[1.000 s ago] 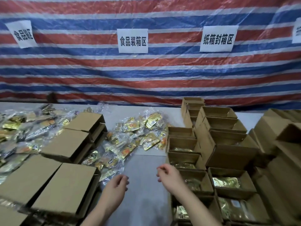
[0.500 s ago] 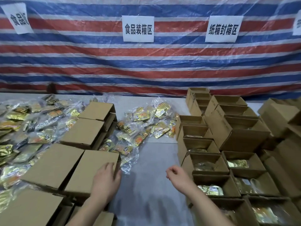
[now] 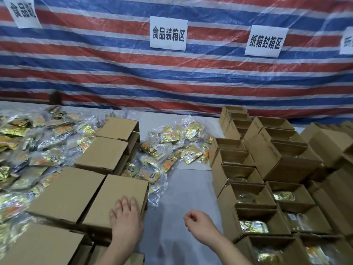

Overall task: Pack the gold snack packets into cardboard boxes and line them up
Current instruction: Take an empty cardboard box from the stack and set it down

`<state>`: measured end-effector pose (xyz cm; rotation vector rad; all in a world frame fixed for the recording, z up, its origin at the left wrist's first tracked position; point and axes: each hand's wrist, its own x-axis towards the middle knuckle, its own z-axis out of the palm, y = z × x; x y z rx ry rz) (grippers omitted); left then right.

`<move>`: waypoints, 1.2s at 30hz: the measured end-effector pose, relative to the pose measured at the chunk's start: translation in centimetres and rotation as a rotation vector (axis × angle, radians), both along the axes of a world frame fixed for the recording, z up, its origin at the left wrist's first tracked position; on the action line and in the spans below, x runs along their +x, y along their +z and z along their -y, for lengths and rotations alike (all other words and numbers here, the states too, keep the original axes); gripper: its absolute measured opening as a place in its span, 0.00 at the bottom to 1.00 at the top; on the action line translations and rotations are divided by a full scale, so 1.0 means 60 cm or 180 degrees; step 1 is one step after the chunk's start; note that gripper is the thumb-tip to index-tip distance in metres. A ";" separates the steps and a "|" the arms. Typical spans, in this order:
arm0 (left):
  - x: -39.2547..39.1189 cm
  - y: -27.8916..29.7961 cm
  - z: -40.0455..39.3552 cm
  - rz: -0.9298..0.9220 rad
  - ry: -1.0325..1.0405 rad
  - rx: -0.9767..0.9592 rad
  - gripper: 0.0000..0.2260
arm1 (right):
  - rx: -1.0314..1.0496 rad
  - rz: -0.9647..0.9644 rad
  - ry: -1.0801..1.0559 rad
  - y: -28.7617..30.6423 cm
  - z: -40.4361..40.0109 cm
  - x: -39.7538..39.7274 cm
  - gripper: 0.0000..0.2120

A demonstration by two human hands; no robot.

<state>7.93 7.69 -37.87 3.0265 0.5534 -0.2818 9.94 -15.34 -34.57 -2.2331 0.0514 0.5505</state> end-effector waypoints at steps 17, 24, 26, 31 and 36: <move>-0.008 0.221 -0.001 0.1615 -0.0557 -0.1382 0.13 | -0.0016 0.1343 -0.0170 0.128 -0.010 0.086 0.27; 0.047 0.274 0.072 0.1519 -0.1185 -0.2130 0.08 | -0.0256 0.1439 0.0122 0.245 0.087 0.103 0.32; 0.063 0.266 0.100 0.1327 -0.1347 -0.2366 0.07 | -0.0671 0.1439 0.0311 0.249 0.118 0.096 0.27; 0.088 0.208 0.157 0.0652 -0.1466 -0.2732 0.07 | -0.1158 0.1422 0.0371 0.205 0.177 0.065 0.06; 0.093 0.155 0.191 0.0237 -0.1357 -0.2654 0.07 | -0.1207 0.0966 0.0148 0.131 0.194 0.041 0.09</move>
